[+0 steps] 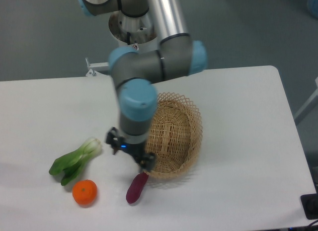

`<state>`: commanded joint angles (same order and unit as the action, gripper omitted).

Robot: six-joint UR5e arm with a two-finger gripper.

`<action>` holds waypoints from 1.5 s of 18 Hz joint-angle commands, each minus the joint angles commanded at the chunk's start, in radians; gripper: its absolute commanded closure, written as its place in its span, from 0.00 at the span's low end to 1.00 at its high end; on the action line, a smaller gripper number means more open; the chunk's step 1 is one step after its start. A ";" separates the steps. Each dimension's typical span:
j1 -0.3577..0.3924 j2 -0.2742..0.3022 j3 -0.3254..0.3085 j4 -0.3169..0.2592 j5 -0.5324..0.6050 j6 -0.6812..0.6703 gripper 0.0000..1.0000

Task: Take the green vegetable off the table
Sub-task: 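Move the gripper across the basket toward the green bok choy, then lower the open gripper onto the bok choy stem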

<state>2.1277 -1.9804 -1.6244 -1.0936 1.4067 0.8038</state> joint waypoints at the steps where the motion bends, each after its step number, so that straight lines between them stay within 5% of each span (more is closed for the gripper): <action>1: -0.014 -0.002 -0.014 0.000 0.000 0.000 0.00; 7: -0.043 -0.005 -0.094 0.003 0.002 0.000 0.00; 24: -0.110 -0.080 -0.084 0.012 -0.003 -0.081 0.00; 27: -0.123 -0.101 -0.083 0.064 -0.002 -0.121 0.00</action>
<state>2.0050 -2.0815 -1.7073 -1.0295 1.4051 0.6828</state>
